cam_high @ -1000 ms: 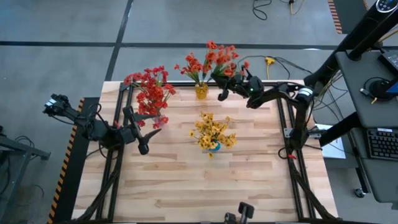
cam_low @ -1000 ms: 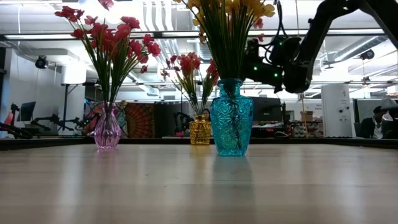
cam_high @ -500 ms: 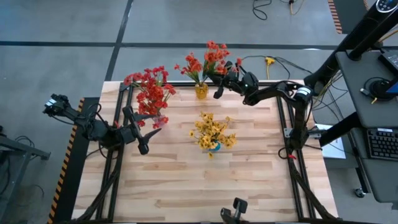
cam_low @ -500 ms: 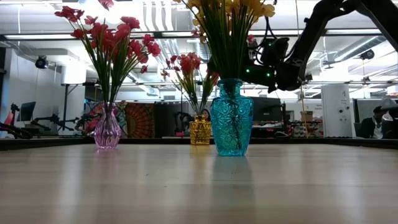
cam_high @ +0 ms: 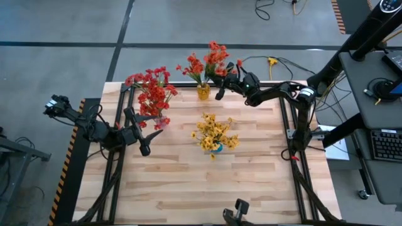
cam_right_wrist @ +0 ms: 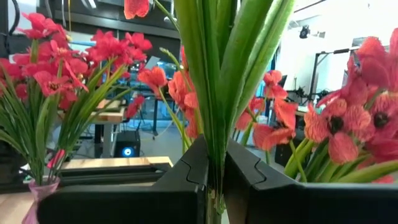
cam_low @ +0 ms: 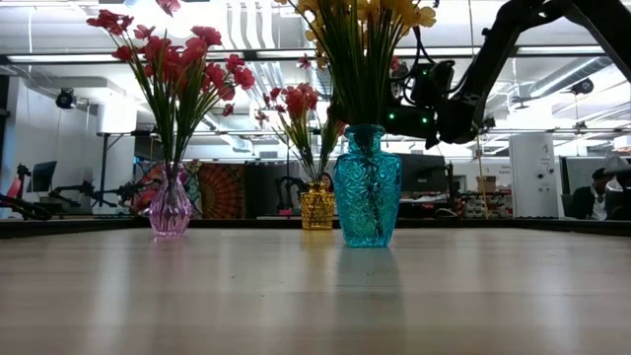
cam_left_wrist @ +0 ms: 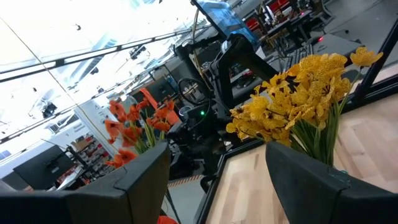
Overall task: Sort flowers into vase by color
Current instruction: Put the orange flowers into the yellow vase, then return to Home Position
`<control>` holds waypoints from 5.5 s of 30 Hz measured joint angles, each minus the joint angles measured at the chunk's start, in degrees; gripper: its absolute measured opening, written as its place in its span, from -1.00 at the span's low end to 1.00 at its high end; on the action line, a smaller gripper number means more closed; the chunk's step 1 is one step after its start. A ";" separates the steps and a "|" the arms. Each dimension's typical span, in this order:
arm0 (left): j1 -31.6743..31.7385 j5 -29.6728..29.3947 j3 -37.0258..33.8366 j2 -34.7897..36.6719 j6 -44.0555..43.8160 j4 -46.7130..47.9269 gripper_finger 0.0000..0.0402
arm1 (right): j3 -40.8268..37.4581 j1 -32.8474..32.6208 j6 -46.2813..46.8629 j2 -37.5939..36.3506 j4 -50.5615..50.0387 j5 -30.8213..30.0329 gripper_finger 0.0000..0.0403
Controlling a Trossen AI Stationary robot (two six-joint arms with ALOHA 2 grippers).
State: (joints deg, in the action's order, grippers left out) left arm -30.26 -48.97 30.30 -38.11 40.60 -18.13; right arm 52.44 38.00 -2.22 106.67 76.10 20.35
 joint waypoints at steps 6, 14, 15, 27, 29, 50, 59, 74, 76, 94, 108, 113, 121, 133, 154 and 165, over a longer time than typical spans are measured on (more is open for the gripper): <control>0.00 0.00 0.00 0.00 0.00 0.00 0.23 | 0.15 0.00 -0.53 0.00 -0.56 -0.02 -0.91; 0.00 0.00 -0.02 0.00 0.00 0.45 0.23 | 0.75 0.00 -0.87 0.00 -3.26 -0.05 -0.91; 0.00 -0.01 -0.02 0.00 -0.03 0.66 0.23 | 0.75 0.00 -1.12 0.00 -3.68 -0.06 -0.91; 0.00 -0.01 -0.02 0.00 -0.17 0.85 0.23 | 0.75 0.00 -1.35 0.00 -4.75 -0.92 -0.75; 0.00 0.00 -0.02 0.00 -0.17 0.85 0.23 | 0.75 0.00 -1.31 0.00 -5.19 -0.96 -0.70; 0.00 -0.14 -0.02 0.00 -0.48 1.25 0.23 | 0.75 0.00 -0.76 -0.07 -16.85 -1.04 -0.08; 0.00 -0.22 -0.02 0.00 -0.66 1.60 0.23 | 0.75 0.00 -2.40 -3.24 -26.80 -2.72 0.15; 0.01 -0.20 -0.02 0.00 -0.87 1.48 0.23 | 0.73 0.00 -2.08 -13.45 -46.04 -3.95 0.22; 0.02 -0.20 -0.02 0.00 -0.87 1.42 0.23 | 0.73 0.00 -1.66 -14.63 -48.44 -3.95 0.23; -0.48 5.49 0.75 -3.08 -4.25 -8.86 0.23 | 0.71 0.00 0.00 -28.70 -80.04 -3.94 0.25; -0.55 14.43 13.23 -18.88 -10.29 -4.28 0.23 | -14.83 -6.69 0.22 -49.38 -72.54 -3.44 0.25; -0.45 14.26 18.14 -24.94 -14.32 -3.69 0.23 | -19.50 -11.32 -2.97 -54.80 -67.02 -3.41 0.25; -0.52 18.09 17.07 -17.44 -17.87 1.85 0.23 | -27.32 -14.51 -6.37 -64.19 -63.63 -3.43 0.25; -0.37 32.85 0.01 3.08 -19.91 -8.05 0.23 | -38.70 -14.49 -5.57 -78.43 -62.27 -3.45 0.25; 0.67 39.11 -14.18 -0.63 -24.90 -26.96 0.23 | -42.12 -14.47 -3.24 -93.32 -64.27 4.07 0.25; 8.69 35.30 -7.68 -5.13 -31.52 -12.81 0.23 | -42.24 -14.36 -2.17 -93.92 -64.89 3.63 0.25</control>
State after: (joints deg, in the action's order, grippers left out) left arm -21.58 -13.67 22.63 -43.24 9.08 -30.94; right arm 10.20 23.64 -4.39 12.75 11.21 23.99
